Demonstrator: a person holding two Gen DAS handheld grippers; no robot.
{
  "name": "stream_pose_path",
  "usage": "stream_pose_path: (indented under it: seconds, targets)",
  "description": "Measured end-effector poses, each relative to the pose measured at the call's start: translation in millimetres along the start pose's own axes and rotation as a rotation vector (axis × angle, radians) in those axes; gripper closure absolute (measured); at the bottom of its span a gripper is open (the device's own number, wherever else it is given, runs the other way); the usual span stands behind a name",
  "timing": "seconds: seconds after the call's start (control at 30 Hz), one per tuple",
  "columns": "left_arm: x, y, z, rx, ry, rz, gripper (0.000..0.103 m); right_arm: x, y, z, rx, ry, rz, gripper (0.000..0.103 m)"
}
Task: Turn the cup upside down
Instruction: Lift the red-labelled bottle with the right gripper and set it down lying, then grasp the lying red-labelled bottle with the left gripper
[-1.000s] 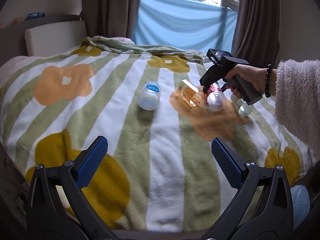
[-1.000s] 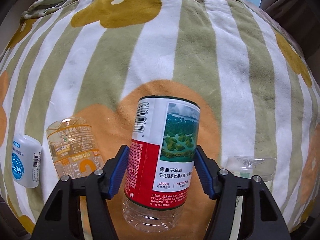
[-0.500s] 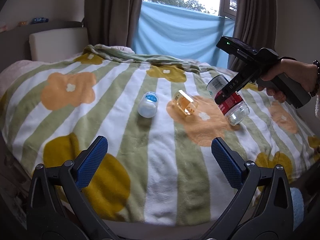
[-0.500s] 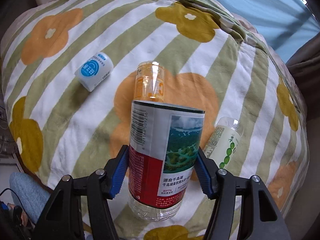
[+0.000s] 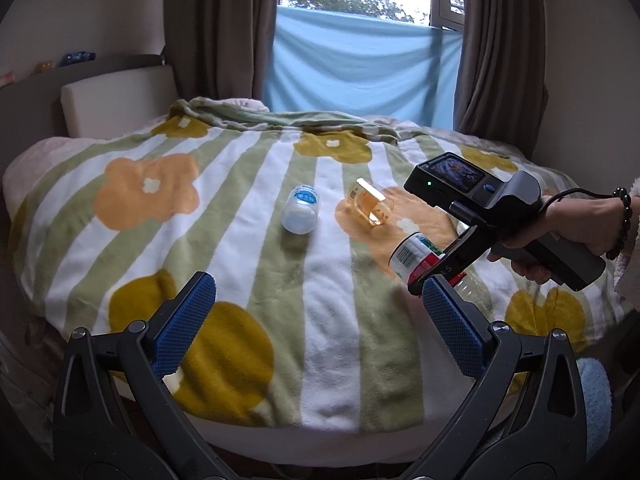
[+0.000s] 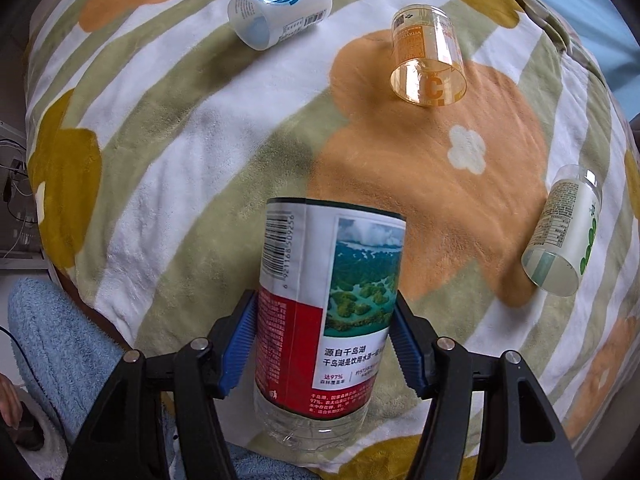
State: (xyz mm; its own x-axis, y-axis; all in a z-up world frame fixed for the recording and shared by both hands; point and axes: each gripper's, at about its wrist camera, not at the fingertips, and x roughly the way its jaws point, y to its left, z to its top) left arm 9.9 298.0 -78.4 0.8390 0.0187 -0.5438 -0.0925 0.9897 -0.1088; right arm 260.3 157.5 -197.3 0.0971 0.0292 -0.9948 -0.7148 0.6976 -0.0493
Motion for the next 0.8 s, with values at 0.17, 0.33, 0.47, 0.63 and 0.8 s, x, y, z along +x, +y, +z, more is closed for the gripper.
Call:
stream_pose_path:
  seconds: [0.17,0.33,0.47,0.63,0.8]
  targets:
    - [-6.4,-2.5,4.3,0.047,-0.004,0.025,0.000,-11.0,-9.2,-9.8,0.040,-0.073,0.019,0.001]
    - [-3.7,-22.6,19.5,0.283,-0.029,-0.037,0.000,-52.7,-30.6,-47.7,0.086,-0.262,0.079,0.001]
    - [22.7,-65.1,25.4,0.679,-0.017,-0.131,0.000,-85.0,-36.3,-94.7,0.102,-0.386,0.093,0.001]
    - [83.3,-121.7,-10.6,1.161,0.136,-0.234,0.000,-104.3,-35.1,-162.2,0.161,-0.479,0.073,0.001]
    - [121.6,-161.7,-58.7,1.538,0.160,-0.269,0.000,-102.1,-42.4,-218.6,0.249,-0.544,0.152,0.000]
